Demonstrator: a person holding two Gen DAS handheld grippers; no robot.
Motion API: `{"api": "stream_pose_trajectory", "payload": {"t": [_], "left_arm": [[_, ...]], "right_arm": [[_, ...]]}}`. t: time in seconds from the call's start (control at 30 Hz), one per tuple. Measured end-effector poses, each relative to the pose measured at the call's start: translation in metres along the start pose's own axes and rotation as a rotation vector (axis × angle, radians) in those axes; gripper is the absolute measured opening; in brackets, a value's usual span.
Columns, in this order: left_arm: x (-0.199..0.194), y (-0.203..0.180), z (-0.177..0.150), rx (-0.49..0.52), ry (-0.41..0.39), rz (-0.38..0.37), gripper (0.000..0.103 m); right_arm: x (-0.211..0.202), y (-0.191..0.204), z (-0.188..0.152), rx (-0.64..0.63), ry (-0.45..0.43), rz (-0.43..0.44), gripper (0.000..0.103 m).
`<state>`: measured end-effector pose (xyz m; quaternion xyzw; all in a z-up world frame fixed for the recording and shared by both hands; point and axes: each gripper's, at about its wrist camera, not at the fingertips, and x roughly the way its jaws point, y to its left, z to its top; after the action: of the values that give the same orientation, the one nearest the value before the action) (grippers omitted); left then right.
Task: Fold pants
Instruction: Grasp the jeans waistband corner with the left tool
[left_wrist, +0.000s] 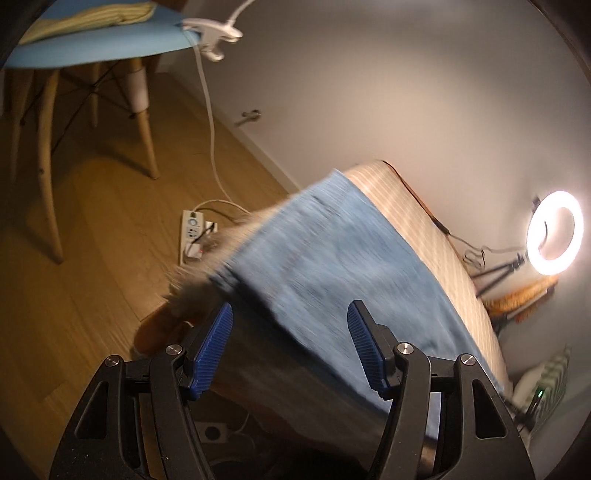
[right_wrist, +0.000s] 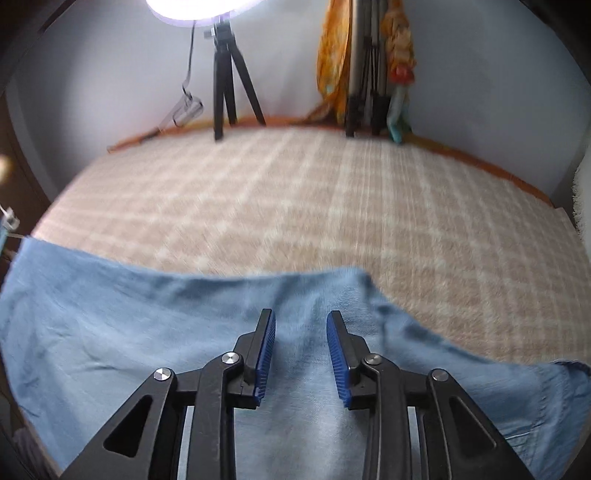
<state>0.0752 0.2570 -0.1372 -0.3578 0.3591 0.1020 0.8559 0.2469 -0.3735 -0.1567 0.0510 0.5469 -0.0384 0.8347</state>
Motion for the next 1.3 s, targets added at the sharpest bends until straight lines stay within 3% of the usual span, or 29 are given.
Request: {"api": "stream_pose_trajectory", "payload": {"t": [0.3, 0.5, 0.7, 0.8, 1.0, 1.2, 1.27, 1.3], "left_arm": [[0.007, 0.031, 0.002, -0.146, 0.011, -0.029, 0.063], [0.011, 0.038, 0.002, -0.2, -0.002, -0.095, 0.063], [0.011, 0.041, 0.004, -0.236, -0.021, -0.128, 0.051], [0.005, 0.037, 0.003, -0.206, -0.035, -0.148, 0.039], [0.011, 0.033, 0.003, -0.201, -0.024, -0.164, 0.039], [0.022, 0.01, 0.005, -0.103, -0.03, -0.102, 0.038], [0.024, 0.004, 0.007, -0.074, -0.047, -0.069, 0.017], [0.023, 0.0, 0.008, -0.052, -0.056, -0.047, 0.013]], "right_arm": [[-0.035, 0.005, -0.015, 0.027, -0.04, 0.033, 0.033], [-0.07, 0.007, -0.021, 0.041, -0.089, 0.05, 0.035], [-0.097, 0.006, -0.028, 0.048, -0.128, 0.027, 0.035], [-0.106, 0.004, -0.031, 0.055, -0.137, 0.023, 0.035], [-0.113, 0.0, -0.036, 0.083, -0.144, 0.031, 0.035], [-0.112, 0.013, -0.04, 0.058, -0.131, 0.054, 0.035], [-0.112, 0.018, -0.04, 0.051, -0.131, 0.063, 0.035], [-0.112, 0.02, -0.04, 0.052, -0.131, 0.068, 0.035]]}}
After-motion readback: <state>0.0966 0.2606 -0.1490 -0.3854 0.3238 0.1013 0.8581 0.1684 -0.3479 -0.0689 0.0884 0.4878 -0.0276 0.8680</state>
